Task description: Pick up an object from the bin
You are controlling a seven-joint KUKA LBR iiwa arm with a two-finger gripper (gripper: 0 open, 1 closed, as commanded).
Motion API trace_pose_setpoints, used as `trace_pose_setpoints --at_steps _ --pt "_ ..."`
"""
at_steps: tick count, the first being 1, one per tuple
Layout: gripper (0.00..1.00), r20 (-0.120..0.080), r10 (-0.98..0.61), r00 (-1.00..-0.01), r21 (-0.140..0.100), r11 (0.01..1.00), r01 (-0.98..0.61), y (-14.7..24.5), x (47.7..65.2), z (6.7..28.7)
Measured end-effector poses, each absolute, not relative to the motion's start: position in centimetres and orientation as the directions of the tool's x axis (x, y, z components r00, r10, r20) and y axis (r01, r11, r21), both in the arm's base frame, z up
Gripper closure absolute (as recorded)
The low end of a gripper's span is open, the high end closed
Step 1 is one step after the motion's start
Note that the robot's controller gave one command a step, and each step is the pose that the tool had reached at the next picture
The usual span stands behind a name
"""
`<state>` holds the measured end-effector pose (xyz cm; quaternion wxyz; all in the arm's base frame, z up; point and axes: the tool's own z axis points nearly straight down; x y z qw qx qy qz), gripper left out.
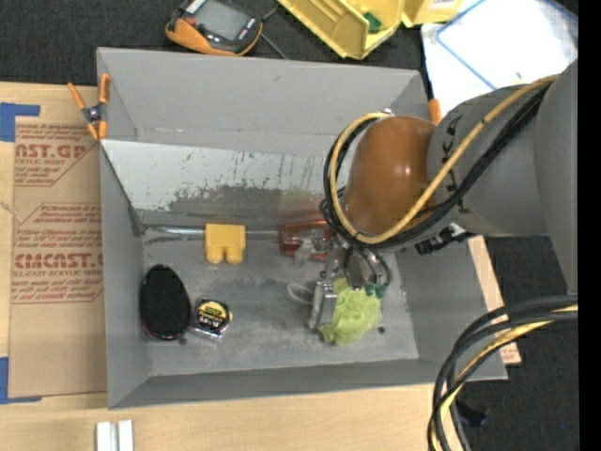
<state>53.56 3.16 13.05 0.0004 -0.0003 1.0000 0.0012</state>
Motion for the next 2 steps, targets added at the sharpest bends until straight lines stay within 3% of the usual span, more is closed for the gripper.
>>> trace_pose_setpoints --at_steps 1,2 --pt "0.00 -0.001 -0.001 -1.000 0.002 1.000 -0.001 3.2 53.6 13.0" --pt "0.00 -0.002 -0.081 -0.997 0.002 0.997 -0.081 0.9 54.3 10.0"
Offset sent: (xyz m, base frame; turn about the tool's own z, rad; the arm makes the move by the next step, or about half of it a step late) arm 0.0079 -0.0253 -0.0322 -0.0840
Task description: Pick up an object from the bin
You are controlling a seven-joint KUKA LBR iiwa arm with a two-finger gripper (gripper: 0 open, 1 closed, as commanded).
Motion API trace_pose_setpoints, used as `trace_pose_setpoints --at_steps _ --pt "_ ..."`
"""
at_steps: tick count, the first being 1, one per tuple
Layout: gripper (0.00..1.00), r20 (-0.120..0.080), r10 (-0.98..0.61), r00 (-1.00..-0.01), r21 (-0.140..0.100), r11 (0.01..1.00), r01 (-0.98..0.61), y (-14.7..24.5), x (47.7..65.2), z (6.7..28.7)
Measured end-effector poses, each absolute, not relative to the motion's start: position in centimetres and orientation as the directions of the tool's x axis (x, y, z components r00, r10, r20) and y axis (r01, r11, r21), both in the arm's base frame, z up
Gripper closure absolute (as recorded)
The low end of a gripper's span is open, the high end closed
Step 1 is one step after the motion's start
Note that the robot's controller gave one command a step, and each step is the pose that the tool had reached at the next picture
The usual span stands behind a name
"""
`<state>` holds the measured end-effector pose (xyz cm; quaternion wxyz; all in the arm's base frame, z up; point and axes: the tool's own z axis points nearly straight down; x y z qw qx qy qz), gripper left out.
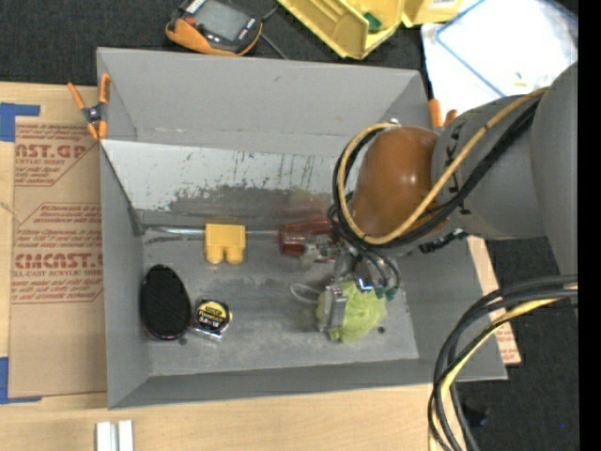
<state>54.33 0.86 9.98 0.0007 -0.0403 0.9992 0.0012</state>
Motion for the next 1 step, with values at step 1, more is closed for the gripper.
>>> trace_pose_setpoints --at_steps 1 --pt "0.00 -0.001 -0.157 -0.988 0.002 0.988 -0.157 -1.98 54.38 8.14"
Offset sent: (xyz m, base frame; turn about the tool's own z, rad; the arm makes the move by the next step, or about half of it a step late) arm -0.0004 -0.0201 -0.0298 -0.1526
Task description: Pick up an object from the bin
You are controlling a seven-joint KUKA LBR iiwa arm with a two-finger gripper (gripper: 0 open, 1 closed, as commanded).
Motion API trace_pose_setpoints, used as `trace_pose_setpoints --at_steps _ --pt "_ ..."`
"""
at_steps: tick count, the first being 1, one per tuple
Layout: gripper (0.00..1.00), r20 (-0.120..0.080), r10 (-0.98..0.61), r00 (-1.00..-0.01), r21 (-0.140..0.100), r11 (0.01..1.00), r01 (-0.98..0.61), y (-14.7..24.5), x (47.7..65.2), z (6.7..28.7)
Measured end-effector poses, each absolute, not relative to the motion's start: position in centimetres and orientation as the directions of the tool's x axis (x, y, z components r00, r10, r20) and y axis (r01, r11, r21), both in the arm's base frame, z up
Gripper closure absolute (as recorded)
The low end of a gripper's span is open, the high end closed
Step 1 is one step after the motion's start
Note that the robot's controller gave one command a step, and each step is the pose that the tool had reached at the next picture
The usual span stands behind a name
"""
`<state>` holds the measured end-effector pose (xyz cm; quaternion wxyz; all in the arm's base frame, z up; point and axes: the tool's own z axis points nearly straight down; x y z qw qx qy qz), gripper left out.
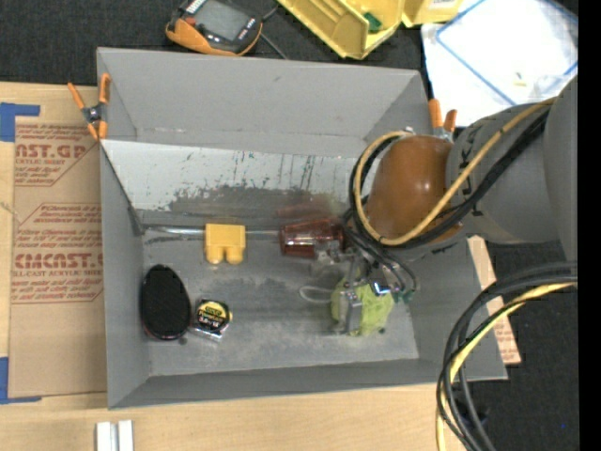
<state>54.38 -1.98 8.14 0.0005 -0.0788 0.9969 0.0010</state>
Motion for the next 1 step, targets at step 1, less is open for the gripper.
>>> trace_pose_setpoints --at_steps 1 --pt "0.00 -0.001 -0.213 -0.977 0.003 0.977 -0.213 -1.31 54.32 7.36"
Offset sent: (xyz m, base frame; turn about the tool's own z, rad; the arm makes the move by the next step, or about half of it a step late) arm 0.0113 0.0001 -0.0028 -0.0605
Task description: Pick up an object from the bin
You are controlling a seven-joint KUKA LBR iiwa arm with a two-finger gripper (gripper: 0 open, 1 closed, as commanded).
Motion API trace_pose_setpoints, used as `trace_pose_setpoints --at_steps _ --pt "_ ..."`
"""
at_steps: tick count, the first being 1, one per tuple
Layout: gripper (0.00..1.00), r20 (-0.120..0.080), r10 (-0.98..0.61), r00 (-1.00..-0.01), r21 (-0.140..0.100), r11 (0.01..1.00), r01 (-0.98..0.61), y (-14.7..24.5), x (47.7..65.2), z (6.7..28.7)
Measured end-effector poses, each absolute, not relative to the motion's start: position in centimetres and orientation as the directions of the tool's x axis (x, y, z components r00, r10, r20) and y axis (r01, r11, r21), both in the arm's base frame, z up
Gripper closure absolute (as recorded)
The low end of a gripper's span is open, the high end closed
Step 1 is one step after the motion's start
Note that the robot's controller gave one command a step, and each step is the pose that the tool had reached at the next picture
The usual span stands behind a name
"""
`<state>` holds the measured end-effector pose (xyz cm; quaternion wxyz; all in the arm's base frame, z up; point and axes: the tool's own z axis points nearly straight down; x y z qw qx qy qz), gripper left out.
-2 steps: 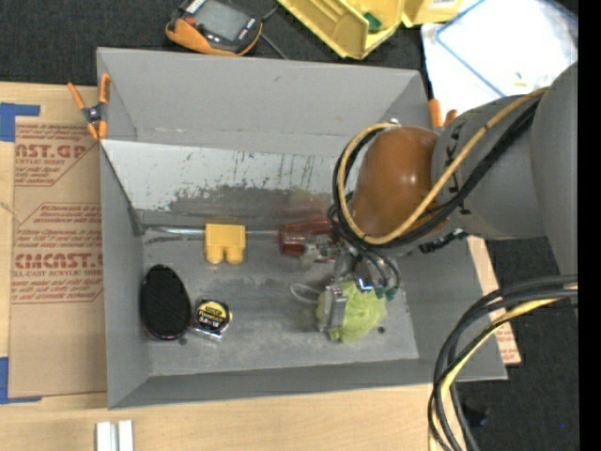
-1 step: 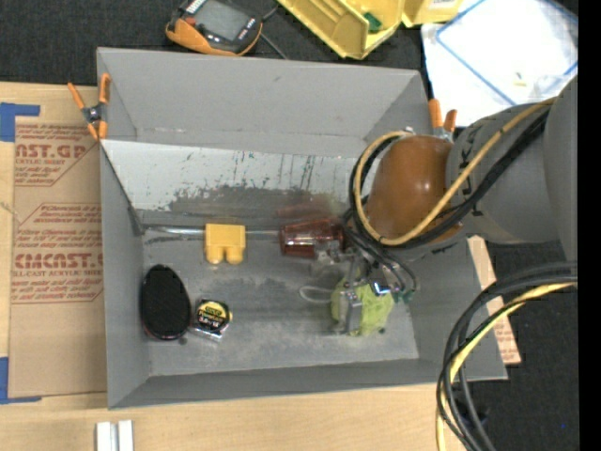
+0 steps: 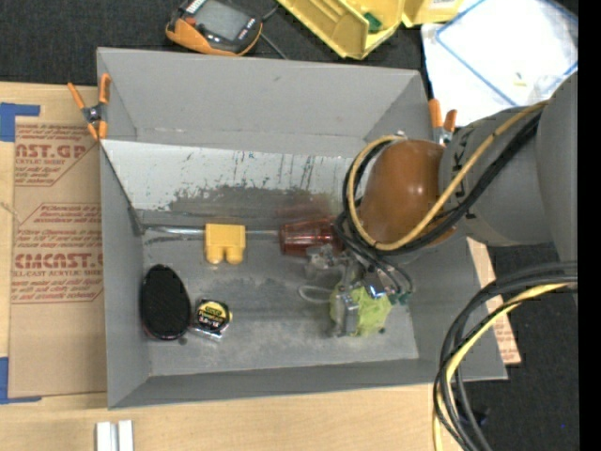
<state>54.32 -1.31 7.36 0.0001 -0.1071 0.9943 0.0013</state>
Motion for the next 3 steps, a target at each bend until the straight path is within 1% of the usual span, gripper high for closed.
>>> trace_pose_setpoints --at_steps 1,2,3 --pt "0.00 0.007 -0.220 -0.975 0.007 0.976 -0.220 -1.7 55.3 7.8" --pt "0.00 0.003 -0.231 -0.973 0.005 0.973 -0.231 -1.5 55.0 7.7" --pt "0.00 -0.003 -0.600 -0.800 0.005 0.800 -0.600 0.1 54.8 7.2"
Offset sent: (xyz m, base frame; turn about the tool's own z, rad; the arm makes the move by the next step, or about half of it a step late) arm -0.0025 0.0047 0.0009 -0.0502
